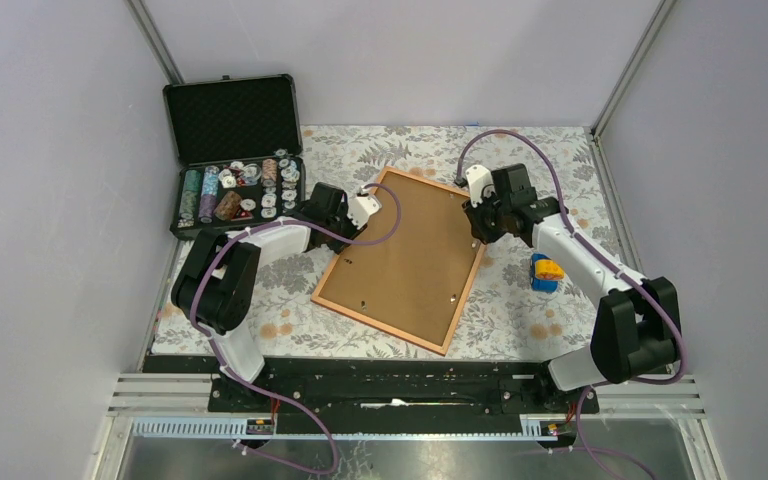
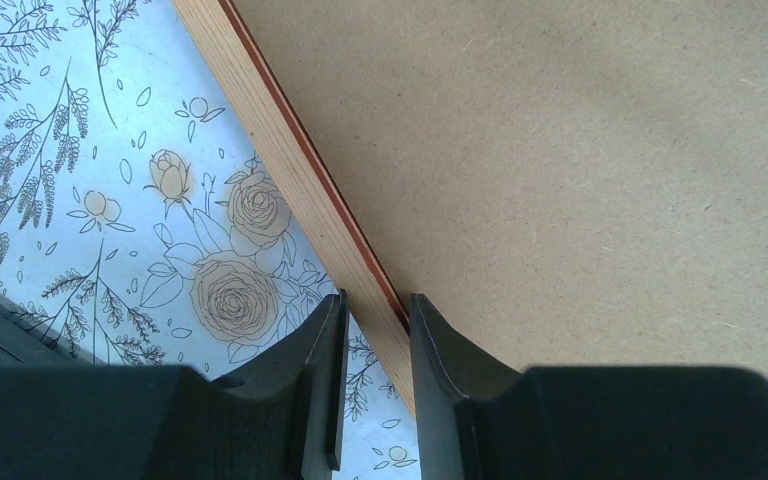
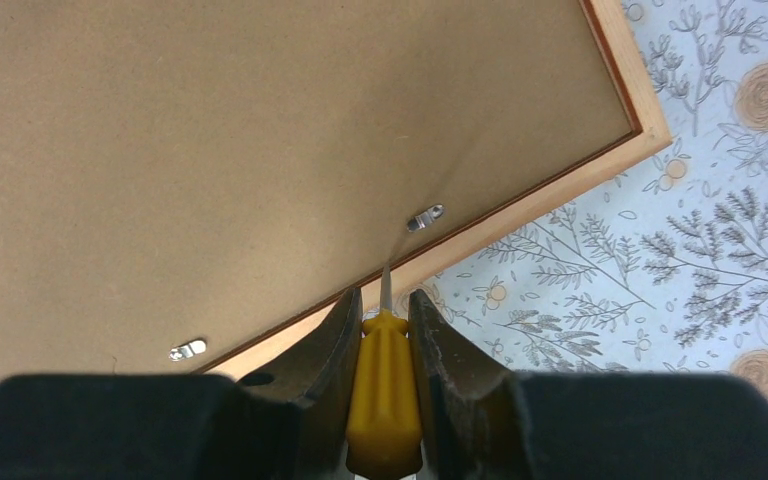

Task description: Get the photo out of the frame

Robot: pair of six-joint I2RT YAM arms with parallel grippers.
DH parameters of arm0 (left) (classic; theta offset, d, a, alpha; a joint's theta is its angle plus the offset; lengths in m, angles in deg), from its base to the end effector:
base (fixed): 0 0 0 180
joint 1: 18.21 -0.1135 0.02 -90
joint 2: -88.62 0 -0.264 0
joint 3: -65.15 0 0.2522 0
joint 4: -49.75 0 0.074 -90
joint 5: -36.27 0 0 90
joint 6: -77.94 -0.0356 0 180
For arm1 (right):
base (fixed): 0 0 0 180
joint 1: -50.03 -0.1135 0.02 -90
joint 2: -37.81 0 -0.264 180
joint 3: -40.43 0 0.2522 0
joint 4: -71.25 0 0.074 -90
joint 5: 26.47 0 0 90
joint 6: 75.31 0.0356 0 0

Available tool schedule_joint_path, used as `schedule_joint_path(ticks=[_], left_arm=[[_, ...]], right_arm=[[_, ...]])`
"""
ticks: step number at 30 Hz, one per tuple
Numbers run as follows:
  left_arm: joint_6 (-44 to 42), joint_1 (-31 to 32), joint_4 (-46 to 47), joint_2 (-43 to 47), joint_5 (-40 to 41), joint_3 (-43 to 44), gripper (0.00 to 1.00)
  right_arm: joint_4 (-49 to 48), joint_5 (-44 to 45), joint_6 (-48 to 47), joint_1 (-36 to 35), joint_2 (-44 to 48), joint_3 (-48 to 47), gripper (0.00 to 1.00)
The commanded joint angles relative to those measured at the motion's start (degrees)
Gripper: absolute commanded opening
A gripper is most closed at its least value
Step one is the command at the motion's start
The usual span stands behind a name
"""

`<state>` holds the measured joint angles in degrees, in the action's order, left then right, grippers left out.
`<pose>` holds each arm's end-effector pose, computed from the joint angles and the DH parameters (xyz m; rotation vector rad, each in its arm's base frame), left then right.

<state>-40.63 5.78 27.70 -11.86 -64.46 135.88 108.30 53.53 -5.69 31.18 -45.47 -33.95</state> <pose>0.3211 -0.1501 0.1623 1.1618 2.1719 -0.1969 0.2953 0.1073 0.2583 -0.8725 2.1989 0.1941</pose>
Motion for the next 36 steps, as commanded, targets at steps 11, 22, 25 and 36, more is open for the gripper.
schedule_joint_path(ticks=[11, 22, 25, 36], left_arm=[[0.0, 0.0, -4.4, -0.4, -1.3, -2.5, 0.16], [0.1, 0.0, -4.5, -0.7, -1.4, -2.2, 0.16], [0.1, 0.1, -4.5, -0.8, -1.4, -2.1, 0.16], [-0.1, 0.0, -4.5, -1.1, -1.3, -2.3, 0.16]], right_arm=[[-3.5, 3.8, -2.5, 0.1, -1.3, -2.2, 0.0], [-6.5, 2.1, -1.1, 0.0, -4.5, -2.5, 0.0], [-6.7, 1.1, -0.1, 0.0, -5.3, -3.2, 0.0], [-7.8, -0.4, 1.7, 0.0, -8.0, -5.1, 0.0]])
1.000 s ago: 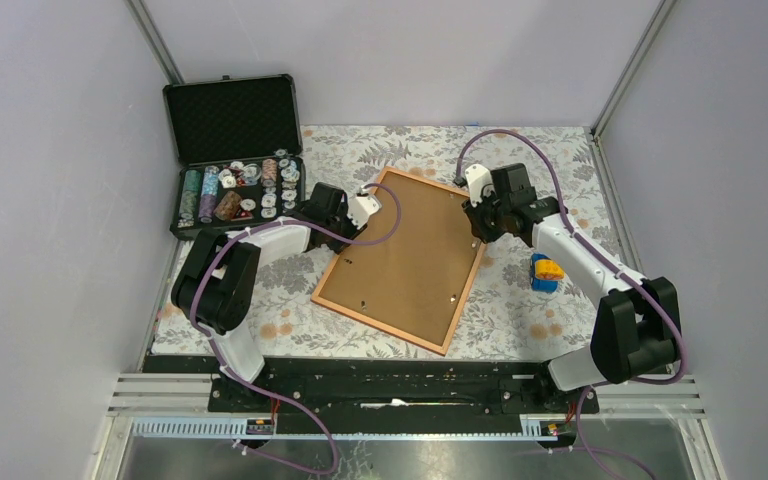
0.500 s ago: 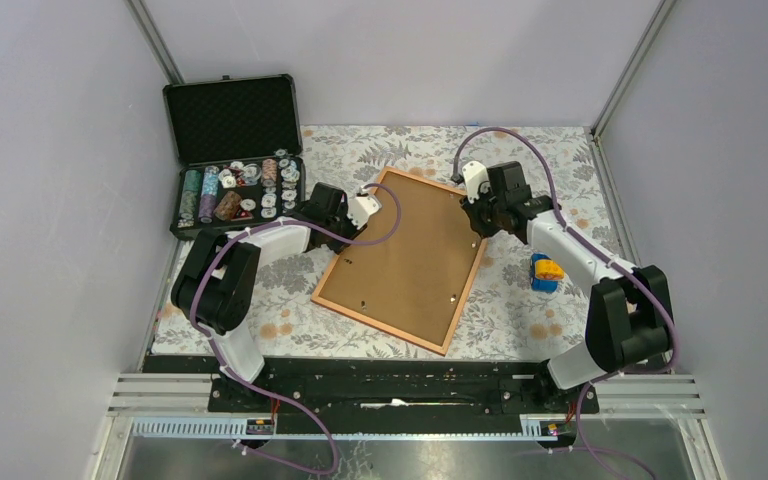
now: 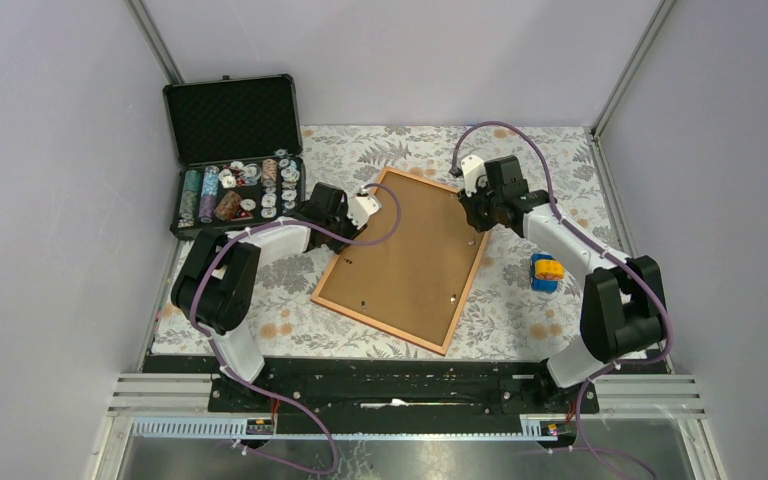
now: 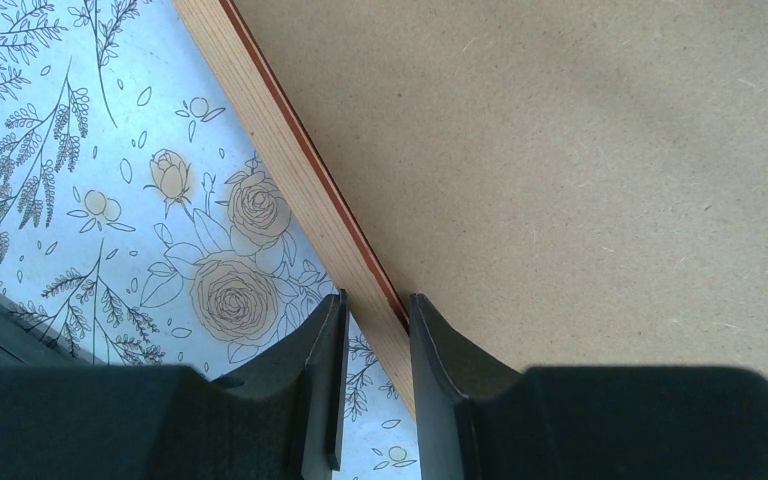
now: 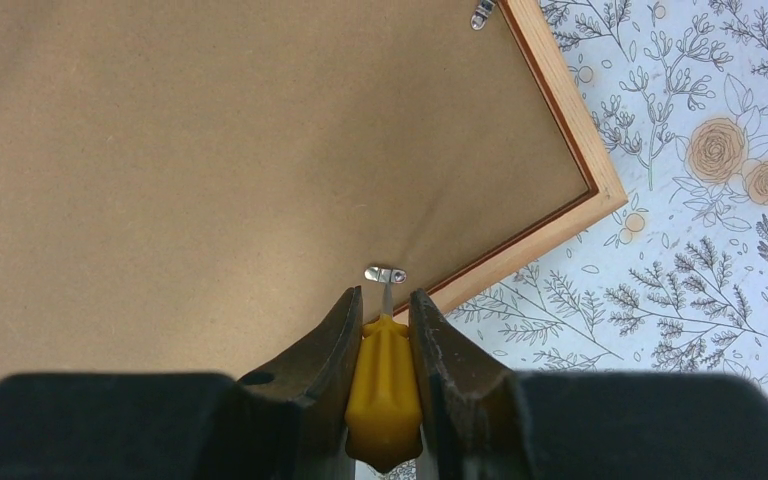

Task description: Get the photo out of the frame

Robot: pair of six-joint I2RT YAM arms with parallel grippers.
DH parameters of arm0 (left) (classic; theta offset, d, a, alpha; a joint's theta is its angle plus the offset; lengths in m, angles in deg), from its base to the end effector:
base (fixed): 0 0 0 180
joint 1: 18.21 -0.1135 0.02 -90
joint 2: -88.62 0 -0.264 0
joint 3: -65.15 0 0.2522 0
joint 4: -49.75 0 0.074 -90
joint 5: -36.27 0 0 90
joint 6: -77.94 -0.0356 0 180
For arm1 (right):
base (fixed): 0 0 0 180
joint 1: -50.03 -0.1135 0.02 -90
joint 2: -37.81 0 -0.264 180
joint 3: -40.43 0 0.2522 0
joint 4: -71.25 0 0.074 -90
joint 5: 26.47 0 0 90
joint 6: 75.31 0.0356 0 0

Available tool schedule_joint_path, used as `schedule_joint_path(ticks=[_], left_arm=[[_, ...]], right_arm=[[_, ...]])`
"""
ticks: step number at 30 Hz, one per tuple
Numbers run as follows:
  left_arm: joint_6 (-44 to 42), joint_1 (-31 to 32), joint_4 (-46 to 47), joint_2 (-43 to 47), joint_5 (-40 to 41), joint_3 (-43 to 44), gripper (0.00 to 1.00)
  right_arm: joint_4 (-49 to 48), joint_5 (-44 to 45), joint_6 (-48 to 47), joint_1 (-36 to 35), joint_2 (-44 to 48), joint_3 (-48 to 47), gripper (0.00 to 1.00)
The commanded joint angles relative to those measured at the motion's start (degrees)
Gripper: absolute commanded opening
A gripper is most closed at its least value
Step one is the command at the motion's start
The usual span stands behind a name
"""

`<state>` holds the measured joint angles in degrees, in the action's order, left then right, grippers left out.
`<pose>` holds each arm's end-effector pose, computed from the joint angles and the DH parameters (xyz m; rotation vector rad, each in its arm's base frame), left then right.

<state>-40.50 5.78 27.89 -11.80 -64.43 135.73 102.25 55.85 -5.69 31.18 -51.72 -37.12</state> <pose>0.3208 -0.1500 0.1621 1.1586 2.1719 -0.1971 0.3245 0.1158 0.2506 -0.8411 2.1588 0.1420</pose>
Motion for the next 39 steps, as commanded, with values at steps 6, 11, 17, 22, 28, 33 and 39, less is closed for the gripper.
schedule_joint_path(ticks=[6, 11, 17, 22, 28, 33, 39], left_arm=[[-0.2, 0.1, -4.8, -1.6, -1.5, -1.8, 0.16], [-0.2, 0.0, -4.9, -1.9, -1.5, -1.5, 0.16], [-0.3, 0.0, -5.0, -1.7, -1.5, -1.4, 0.16], [-0.3, 0.1, -5.1, -2.0, -1.3, -1.4, 0.16], [-1.6, 0.0, -6.1, -3.6, -1.0, -0.1, 0.17], [-7.6, -0.1, -6.9, -8.7, 3.1, 3.4, 0.18], [-11.0, -3.2, -10.4, -13.5, 5.1, 14.3, 0.24]], right_arm=[[-3.2, -2.7, 3.0, 0.0, -2.0, -2.2, 0.0], [-3.9, -3.5, 5.7, 0.0, -2.3, -3.0, 0.0], [-4.4, -2.3, 6.2, 0.0, -2.9, -4.1, 0.0], [-4.7, 2.0, 3.9, 0.0, -4.0, -4.4, 0.0], [-3.1, -3.7, 6.1, 0.1, -1.0, -5.6, 0.0], [0.6, -8.0, 9.1, 0.7, 2.9, -9.9, 0.0], [3.5, -9.6, 10.2, 4.0, 7.0, -11.4, 0.0]])
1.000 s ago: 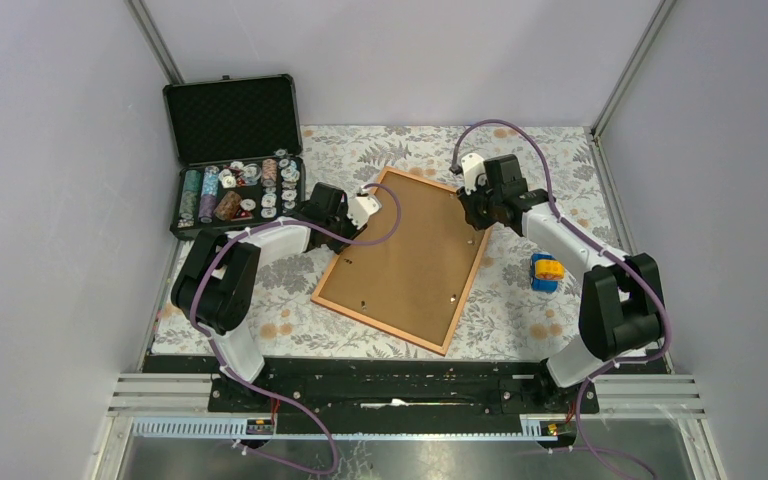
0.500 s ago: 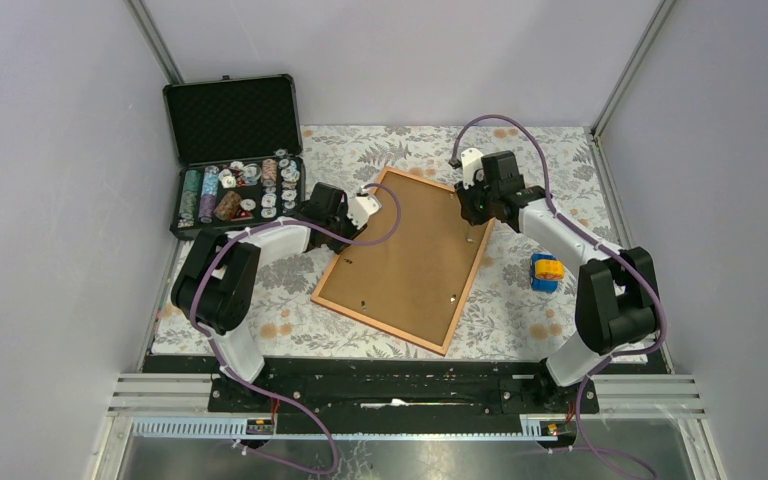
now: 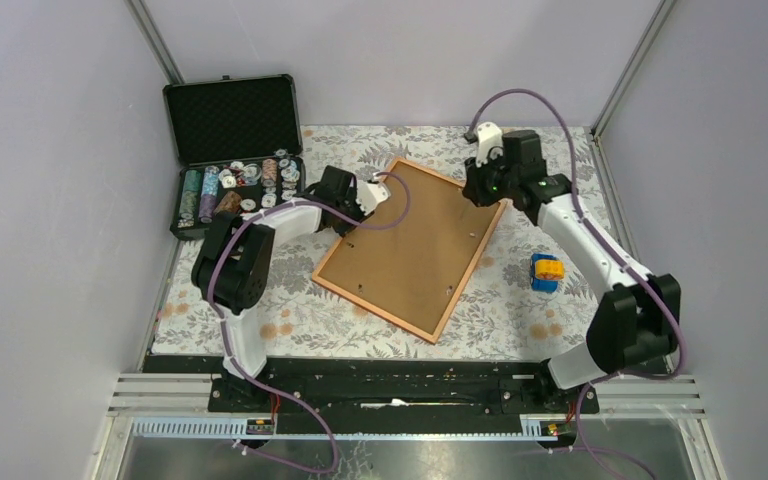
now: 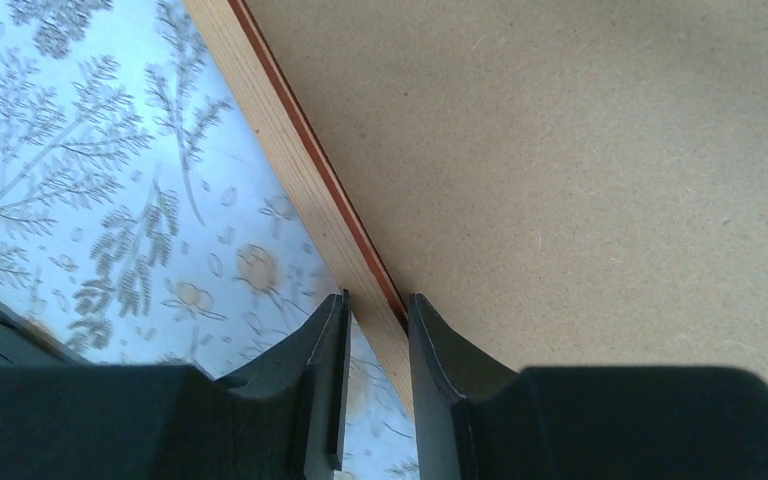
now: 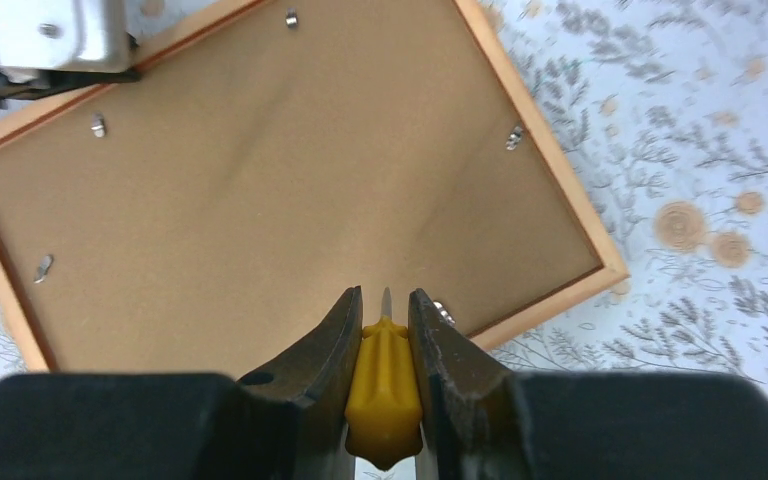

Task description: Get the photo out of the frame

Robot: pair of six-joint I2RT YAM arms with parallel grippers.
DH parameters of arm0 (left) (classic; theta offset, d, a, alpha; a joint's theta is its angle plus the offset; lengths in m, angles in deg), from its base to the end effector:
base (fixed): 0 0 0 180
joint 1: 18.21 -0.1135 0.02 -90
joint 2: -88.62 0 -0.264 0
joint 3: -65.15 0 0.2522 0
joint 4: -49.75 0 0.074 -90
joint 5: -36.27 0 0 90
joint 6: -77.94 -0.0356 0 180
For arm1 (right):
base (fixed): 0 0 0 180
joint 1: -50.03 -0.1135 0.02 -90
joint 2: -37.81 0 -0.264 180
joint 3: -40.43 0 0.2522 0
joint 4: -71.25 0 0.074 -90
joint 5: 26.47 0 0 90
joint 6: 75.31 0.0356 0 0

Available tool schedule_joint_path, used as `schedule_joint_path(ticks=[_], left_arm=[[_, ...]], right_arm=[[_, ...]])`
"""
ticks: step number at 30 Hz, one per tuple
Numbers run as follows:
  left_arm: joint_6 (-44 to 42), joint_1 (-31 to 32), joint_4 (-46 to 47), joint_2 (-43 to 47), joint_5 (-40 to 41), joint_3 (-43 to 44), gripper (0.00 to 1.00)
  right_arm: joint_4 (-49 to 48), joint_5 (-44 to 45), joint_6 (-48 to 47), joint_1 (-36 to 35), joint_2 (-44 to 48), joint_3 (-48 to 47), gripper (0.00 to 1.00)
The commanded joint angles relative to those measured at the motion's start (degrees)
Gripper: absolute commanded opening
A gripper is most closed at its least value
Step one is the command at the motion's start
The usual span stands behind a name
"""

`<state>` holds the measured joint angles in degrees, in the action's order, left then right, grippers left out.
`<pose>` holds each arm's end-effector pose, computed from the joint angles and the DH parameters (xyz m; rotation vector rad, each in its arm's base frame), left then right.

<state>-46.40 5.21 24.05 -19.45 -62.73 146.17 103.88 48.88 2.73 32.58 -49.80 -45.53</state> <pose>0.3580 -0.1611 0.1629 1.2544 2.1382 -0.1147 0.3319 0.1138 0.3089 -0.6905 2.0527 0.3321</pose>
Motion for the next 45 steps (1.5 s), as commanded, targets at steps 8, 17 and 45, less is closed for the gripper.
schedule_joint_path(ticks=[8, 17, 45], left_arm=[[1.1, -1.8, -13.9, 1.7, -2.1, 14.0, 0.59], [14.7, 14.1, -11.7, 8.6, -4.5, 12.5, 0.74], [20.8, 35.8, -13.5, -17.6, 4.7, 29.3, 0.5]], right_arm=[[4.1, -11.1, 4.5, 14.6, 10.0, 0.1, 0.0], [2.9, -18.6, 8.9, 24.2, 11.0, 3.8, 0.0], [-4.9, -21.1, 13.1, 29.3, 13.7, 10.2, 0.0]])
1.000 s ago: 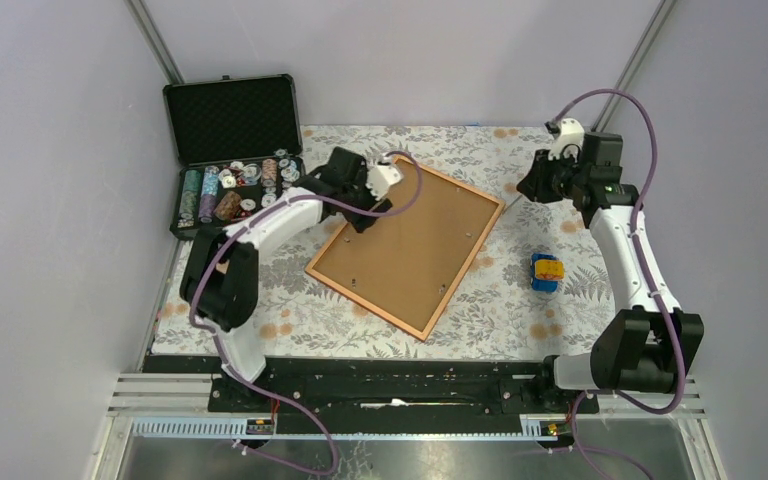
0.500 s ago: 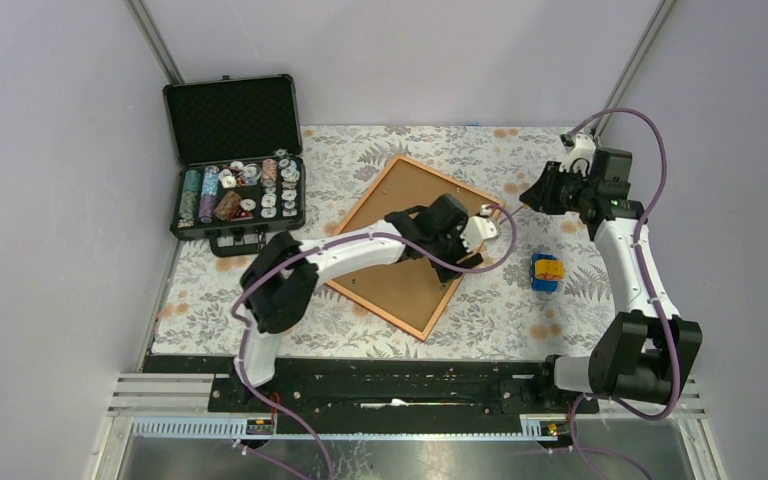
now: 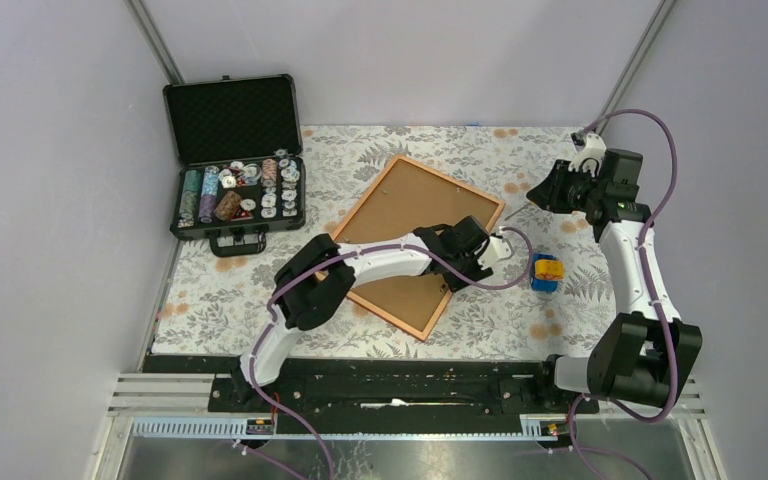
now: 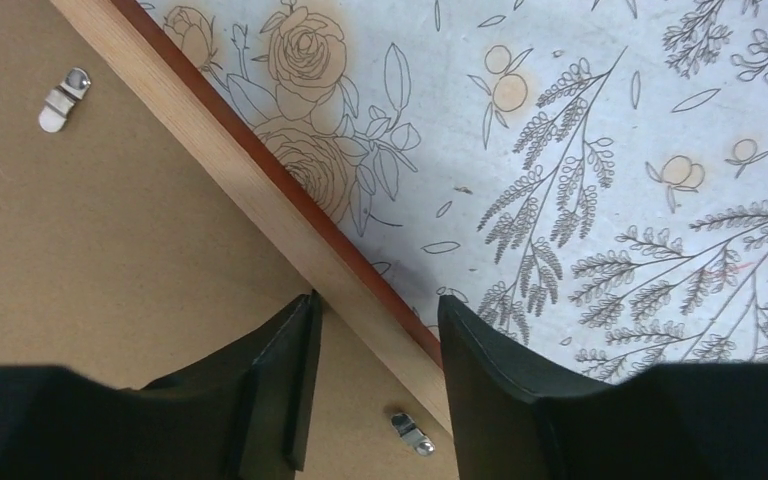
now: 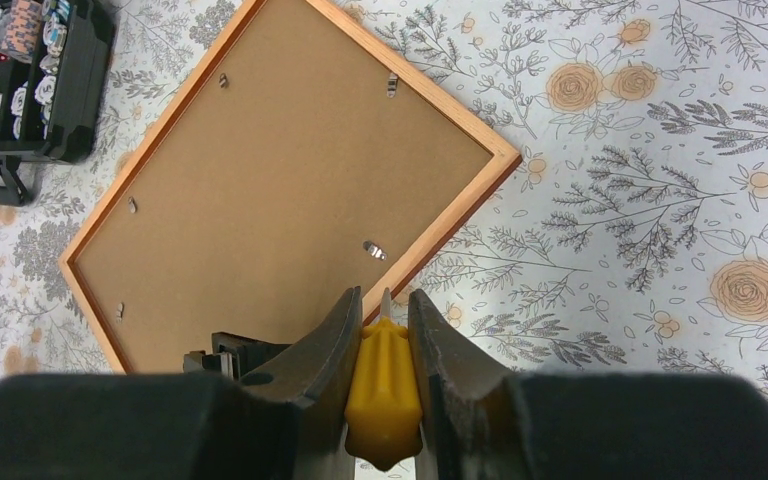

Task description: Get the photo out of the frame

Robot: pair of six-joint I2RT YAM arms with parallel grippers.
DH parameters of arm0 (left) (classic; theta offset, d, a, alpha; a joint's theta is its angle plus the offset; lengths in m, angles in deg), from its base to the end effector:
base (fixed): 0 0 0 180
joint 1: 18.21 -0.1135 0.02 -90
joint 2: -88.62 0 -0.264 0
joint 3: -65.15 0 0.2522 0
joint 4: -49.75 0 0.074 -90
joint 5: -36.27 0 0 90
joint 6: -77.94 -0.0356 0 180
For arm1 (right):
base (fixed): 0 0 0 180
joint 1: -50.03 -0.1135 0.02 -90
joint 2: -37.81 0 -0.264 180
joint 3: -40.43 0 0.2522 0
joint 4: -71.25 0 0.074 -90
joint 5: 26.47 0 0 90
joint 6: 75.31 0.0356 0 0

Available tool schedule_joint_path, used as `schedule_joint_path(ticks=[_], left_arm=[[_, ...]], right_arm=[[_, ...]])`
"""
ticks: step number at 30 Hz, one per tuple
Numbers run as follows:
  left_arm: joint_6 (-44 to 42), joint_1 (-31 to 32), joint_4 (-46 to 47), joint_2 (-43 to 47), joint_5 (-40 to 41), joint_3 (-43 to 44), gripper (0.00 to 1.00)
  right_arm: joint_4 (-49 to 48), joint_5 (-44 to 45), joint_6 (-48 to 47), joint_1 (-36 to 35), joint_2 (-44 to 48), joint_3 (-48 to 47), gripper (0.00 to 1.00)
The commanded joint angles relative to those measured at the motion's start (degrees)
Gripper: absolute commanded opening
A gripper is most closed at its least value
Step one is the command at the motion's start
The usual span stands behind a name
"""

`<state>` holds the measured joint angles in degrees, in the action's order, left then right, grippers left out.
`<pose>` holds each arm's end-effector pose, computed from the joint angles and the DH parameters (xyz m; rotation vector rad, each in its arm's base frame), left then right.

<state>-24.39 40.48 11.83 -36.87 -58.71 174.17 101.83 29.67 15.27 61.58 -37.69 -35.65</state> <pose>0.2462 -0.4107 0.1680 1.5223 2.0716 -0.4277 0.2938 -0.0398 0.3199 -0.1384 2.0294 0.4965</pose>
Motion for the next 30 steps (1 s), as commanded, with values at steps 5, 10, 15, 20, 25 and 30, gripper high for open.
schedule_joint_path(ticks=[5, 10, 15, 20, 25, 30], left_arm=[[-7.5, 2.8, -2.0, 2.8, -0.1, -3.1, 0.31], [-15.8, 6.0, -2.5, 7.6, 1.5, -10.6, 0.21], [-21.0, 6.2, -5.3, 11.5, 1.2, -16.6, 0.15], [-27.3, 6.2, -4.9, 17.8, 1.5, -26.3, 0.13], [-35.5, 6.2, -4.8, 24.2, 2.5, -34.9, 0.14], [-43.0, 6.2, -4.7, 31.3, -0.8, -42.8, 0.14]], right_arm=[[-2.8, -2.2, 0.2, 0.3, 1.6, 0.4, 0.0], [-2.8, -2.6, -0.3, 0.3, 1.2, 0.9, 0.0], [-2.7, -4.6, -2.5, 0.3, 0.6, 1.4, 0.0], [-1.1, -6.5, -4.1, 0.2, 0.4, 0.9, 0.0], [1.7, -6.8, -7.4, 0.2, 0.0, 1.4, 0.0], [4.7, -7.1, -11.1, -0.5, 0.1, 1.9, 0.0]])
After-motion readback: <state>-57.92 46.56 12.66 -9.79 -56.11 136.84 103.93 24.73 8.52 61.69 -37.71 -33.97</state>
